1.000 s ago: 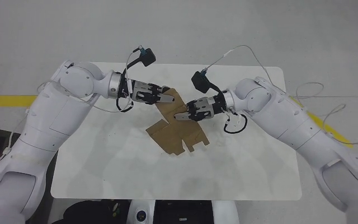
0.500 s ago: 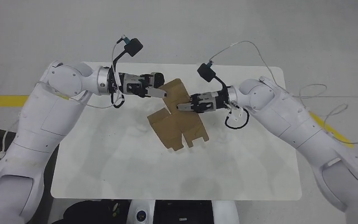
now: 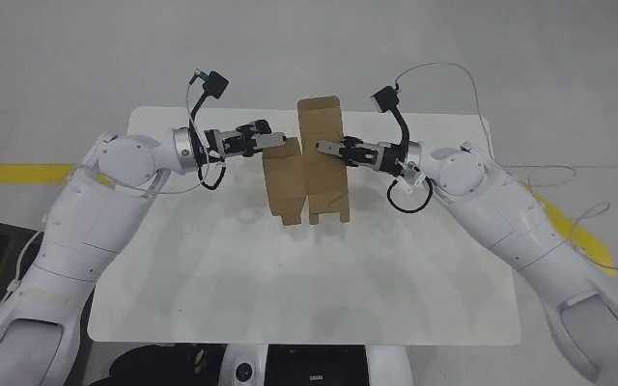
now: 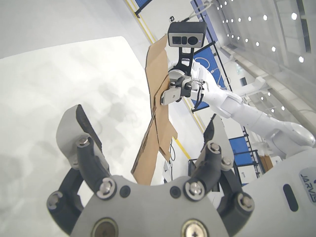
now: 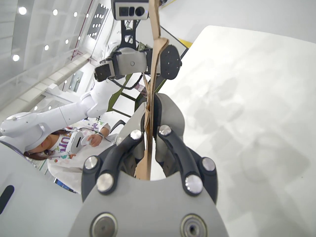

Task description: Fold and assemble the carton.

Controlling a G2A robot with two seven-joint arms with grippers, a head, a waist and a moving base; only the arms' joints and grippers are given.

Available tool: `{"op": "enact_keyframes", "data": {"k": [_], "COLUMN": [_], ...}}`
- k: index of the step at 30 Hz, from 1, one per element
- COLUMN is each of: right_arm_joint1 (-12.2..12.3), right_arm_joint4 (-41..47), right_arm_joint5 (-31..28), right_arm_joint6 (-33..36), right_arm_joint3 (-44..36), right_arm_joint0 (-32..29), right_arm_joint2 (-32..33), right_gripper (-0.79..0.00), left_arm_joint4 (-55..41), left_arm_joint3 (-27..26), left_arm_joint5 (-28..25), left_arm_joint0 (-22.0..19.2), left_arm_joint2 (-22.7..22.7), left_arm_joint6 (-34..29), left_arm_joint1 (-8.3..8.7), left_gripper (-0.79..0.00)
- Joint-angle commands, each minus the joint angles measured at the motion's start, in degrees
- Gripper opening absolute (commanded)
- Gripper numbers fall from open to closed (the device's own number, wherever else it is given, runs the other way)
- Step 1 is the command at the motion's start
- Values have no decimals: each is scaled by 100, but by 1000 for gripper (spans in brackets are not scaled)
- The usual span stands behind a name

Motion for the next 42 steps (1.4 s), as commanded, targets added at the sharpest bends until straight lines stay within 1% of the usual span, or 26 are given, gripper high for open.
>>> {"op": "enact_keyframes", "data": {"k": [1,9,18,20,21,23,25,26,29,32,33,36,42], "right_arm_joint1": [56,231,294,295,293,287,278,272,252,231,223,199,150], "right_arm_joint4": [-52,-189,-466,-530,-544,-589,-636,-658,-710,-773,-790,-855,-950], "right_arm_joint5": [82,274,650,725,757,812,860,881,945,989,998,1025,1044], "right_arm_joint6": [-207,-1127,-1658,-1700,-1723,-1728,-1725,-1722,-1709,-1686,-1675,-1640,-1621], "right_arm_joint3": [-86,-537,-999,-1085,-1124,-1187,-1230,-1245,-1277,-1301,-1308,-1316,-1310], "right_arm_joint0": [-161,-869,-1446,-1530,-1571,-1635,-1688,-1709,-1766,-1810,-1819,-1846,-1918], "right_arm_joint2": [188,911,1428,1512,1550,1615,1671,1696,1768,1833,1854,1909,2019], "right_gripper": [-785,-785,-785,-785,-785,-785,-785,-785,-785,-785,-785,-785,-785], "left_arm_joint4": [-38,-173,-882,-931,-953,-1002,-1033,-1057,-1076,-1052,-1046,-1034,-1061], "left_arm_joint3": [7,-33,97,123,134,150,176,185,210,224,234,260,290], "left_arm_joint5": [105,393,661,681,693,711,734,742,762,770,769,774,753], "left_arm_joint0": [67,278,234,205,190,163,136,124,92,73,70,63,76], "left_arm_joint2": [-24,21,220,283,311,365,408,427,468,496,498,493,434], "left_arm_joint6": [62,99,-70,-85,-95,-135,-165,-188,-225,-251,-254,-268,-354], "left_arm_joint1": [-6,-60,-227,-269,-289,-327,-362,-378,-422,-458,-469,-495,-531], "left_gripper": [0,0,0,-416,-456,-449,-425,-443,-542,-588,-628,-785,-785]}}
